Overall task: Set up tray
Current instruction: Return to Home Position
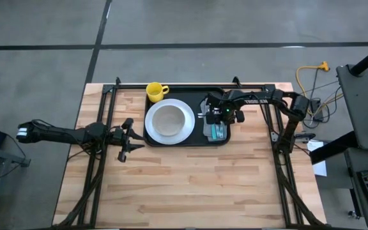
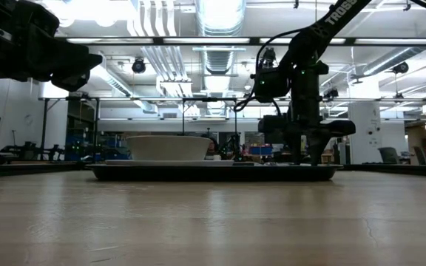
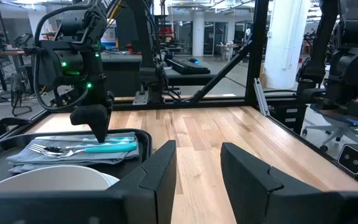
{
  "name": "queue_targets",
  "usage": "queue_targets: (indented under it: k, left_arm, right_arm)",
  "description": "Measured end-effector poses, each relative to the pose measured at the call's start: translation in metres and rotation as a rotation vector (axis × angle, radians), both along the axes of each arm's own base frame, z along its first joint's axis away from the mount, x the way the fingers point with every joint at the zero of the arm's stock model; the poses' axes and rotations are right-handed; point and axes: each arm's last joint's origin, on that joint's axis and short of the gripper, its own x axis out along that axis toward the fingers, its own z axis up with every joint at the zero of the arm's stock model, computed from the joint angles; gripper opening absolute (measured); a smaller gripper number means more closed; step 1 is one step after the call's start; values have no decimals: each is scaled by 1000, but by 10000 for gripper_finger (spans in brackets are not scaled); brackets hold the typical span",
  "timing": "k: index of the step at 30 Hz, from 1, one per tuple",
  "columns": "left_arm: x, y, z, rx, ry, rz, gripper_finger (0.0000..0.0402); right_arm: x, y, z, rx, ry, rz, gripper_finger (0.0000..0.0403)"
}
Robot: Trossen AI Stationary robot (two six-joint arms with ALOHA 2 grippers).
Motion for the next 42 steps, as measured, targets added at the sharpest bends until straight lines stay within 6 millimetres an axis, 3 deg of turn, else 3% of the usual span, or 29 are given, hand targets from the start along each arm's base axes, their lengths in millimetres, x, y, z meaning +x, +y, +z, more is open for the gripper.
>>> queue_targets:
  k: [15, 26, 42]
  left_arm:
    - [0, 0, 0, 0, 0, 0, 108]
    - [0, 0, 0, 0, 0, 0, 108]
    - [0, 0, 0, 0, 0, 0, 108]
  right_arm:
    - [9, 1, 9, 55, -59, -131, 132]
    - [8, 5, 11, 235, -105, -112, 132]
    - [7, 7, 9, 203, -101, 23, 124]
